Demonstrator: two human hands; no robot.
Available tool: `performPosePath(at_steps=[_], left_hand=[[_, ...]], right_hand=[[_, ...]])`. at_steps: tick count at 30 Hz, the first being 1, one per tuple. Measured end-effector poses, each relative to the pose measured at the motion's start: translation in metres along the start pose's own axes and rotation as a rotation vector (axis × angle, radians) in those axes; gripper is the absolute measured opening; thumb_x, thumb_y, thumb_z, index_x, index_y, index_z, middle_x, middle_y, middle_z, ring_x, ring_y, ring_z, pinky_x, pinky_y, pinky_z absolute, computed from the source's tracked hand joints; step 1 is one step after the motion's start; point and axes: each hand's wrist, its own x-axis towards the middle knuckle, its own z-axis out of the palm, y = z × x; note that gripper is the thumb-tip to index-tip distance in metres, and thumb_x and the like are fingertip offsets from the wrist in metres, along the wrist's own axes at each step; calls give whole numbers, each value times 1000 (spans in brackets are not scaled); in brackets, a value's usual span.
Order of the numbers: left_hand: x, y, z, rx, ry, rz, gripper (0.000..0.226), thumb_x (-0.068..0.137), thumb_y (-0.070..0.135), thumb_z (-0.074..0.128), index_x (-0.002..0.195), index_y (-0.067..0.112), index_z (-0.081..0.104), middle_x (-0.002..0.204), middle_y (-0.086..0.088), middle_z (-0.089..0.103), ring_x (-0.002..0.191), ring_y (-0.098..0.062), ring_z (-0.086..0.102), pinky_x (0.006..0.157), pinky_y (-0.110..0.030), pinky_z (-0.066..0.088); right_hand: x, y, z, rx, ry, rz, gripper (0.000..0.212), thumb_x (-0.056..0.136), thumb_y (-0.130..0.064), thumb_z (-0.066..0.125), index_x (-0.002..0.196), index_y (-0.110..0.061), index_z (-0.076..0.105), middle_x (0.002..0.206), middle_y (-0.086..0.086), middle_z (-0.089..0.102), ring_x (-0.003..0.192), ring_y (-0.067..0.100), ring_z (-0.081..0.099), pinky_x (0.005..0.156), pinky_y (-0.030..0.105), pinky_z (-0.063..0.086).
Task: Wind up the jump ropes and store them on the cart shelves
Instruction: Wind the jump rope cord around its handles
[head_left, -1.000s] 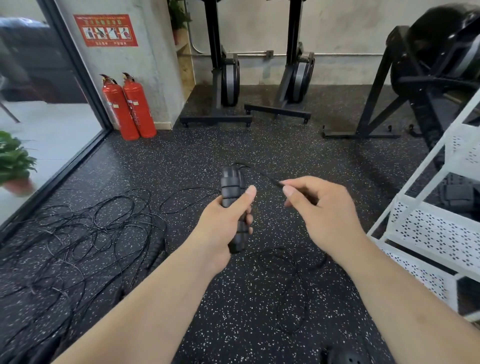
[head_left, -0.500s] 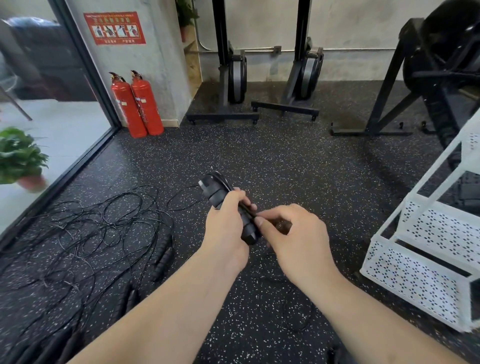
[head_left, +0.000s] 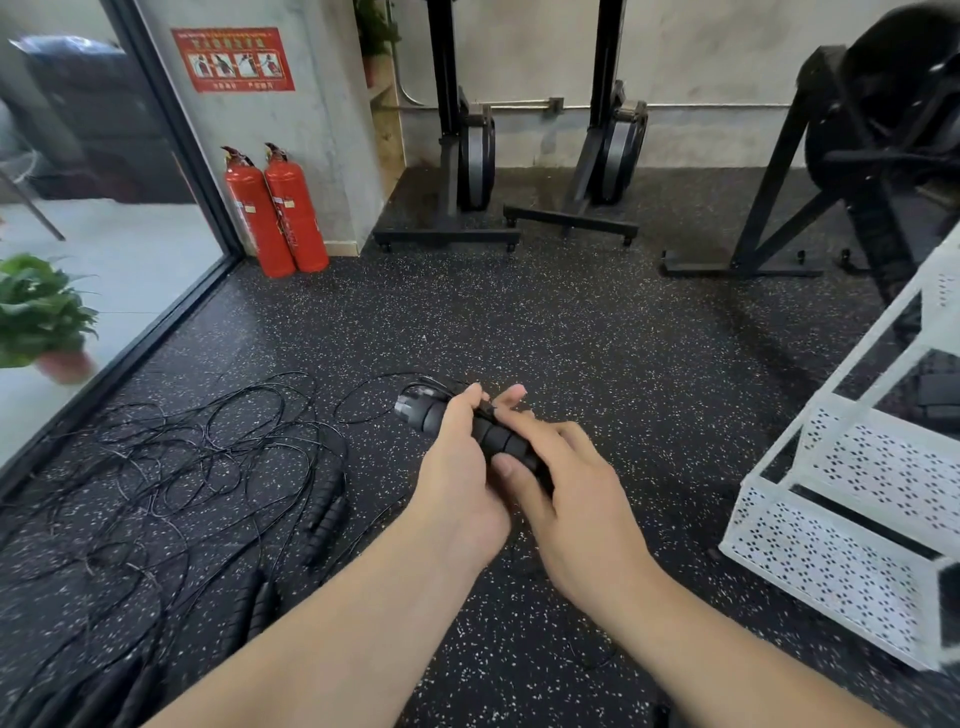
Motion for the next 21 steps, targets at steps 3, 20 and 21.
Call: performPosePath(at_steps=[3, 20, 21], left_hand=[[3, 3, -3, 157, -42, 12, 74, 90, 71, 70, 140, 16, 67, 127, -1, 77, 112, -15, 76, 98, -35, 57], [10, 17, -33, 2120, -224, 912, 83, 97, 66, 59, 164, 26, 30, 152, 8, 52, 139, -16, 50, 118, -35, 39], [10, 20, -33, 2112, -221, 893, 78, 97, 66, 59, 161, 29, 34, 145, 10, 55, 132, -15, 54, 110, -36, 45]], right_hand=[[10, 3, -8, 35, 17, 59, 36, 105, -52, 50, 141, -53, 55, 117, -20, 59, 106, -2, 58, 91, 20, 46], [35, 32, -77, -154, -435, -47, 41, 102, -39, 69, 140, -52, 62, 119, -26, 60, 114, -2, 59, 102, 31, 46], [34, 32, -79, -144, -447, -59, 41, 102, -38, 69, 140, -52, 62, 121, -27, 60, 116, -1, 59, 103, 30, 46]])
